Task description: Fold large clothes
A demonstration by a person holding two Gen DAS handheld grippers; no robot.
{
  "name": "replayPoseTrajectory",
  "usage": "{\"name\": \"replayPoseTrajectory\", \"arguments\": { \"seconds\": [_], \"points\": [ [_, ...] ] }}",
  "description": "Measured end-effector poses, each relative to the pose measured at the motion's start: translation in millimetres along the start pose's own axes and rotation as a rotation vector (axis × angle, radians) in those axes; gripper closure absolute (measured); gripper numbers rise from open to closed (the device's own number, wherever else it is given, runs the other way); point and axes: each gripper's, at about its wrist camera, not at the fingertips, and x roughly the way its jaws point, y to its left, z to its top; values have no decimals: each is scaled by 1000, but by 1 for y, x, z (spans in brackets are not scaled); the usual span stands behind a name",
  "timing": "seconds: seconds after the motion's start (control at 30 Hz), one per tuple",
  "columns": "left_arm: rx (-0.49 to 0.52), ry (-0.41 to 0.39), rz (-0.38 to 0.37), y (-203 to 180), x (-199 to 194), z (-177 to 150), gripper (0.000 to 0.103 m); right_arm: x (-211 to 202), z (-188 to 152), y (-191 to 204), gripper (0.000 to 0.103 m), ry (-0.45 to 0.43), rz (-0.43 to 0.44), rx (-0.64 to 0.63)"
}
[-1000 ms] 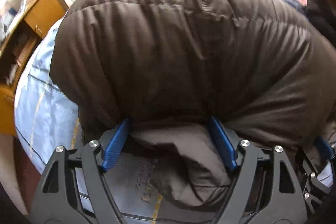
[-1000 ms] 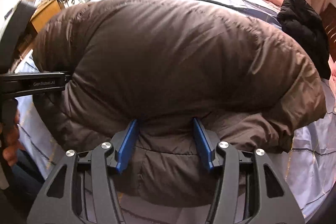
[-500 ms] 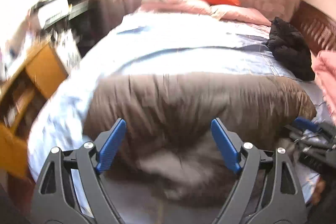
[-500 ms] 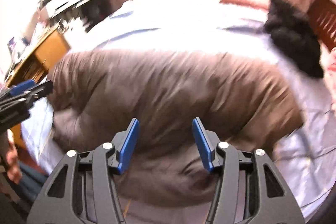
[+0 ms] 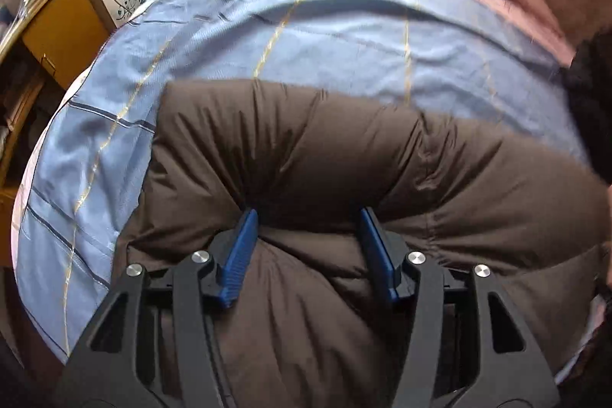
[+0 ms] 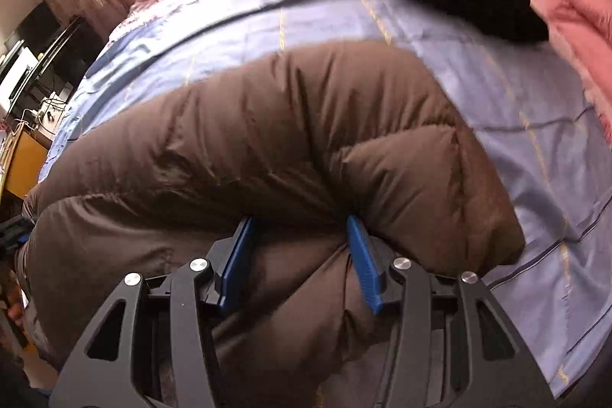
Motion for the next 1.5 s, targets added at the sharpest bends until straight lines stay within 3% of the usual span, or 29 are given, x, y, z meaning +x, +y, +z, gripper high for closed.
{"name": "replayPoseTrajectory", "arguments": {
  "seconds": [0.13,0.2,0.3,0.43,0.53,0.57,0.67,0.8,1.0,1.17,1.23,1.33,1.5],
  "points": [
    [3,-14,68,-7,7,2,47,9,-2,1,53,25,3,31],
    [28,-61,127,-20,-19,-7,48,-7,-4,5,53,-4,-21,48],
    [88,-154,13,-45,-73,-28,37,-41,-12,25,53,-47,60,8],
    [196,-224,-98,-89,-112,-62,34,-66,-43,73,53,-37,98,-190],
    [259,-183,-118,-117,-95,-85,34,-52,-54,87,53,-11,75,-247],
    [269,-172,-124,-122,-89,-90,35,-42,-57,89,53,-9,32,-273],
    [322,-216,-77,-133,-70,-101,34,-21,-58,82,47,9,6,-261],
    [266,-170,-100,-126,-45,-97,30,-4,-54,75,44,34,26,-221],
    [285,-177,-56,-130,-32,-97,29,4,-62,83,44,16,-11,-251],
    [227,-203,-103,-122,-52,-101,35,-10,-63,78,44,9,31,-185],
    [227,-252,-113,-120,-72,-110,38,-31,-68,74,44,-14,77,-153],
    [250,-330,-115,-123,-92,-123,38,-57,-78,77,44,-67,74,-188],
    [251,-289,-122,-125,-87,-134,38,-52,-93,89,44,-72,22,-285]
  ]
}}
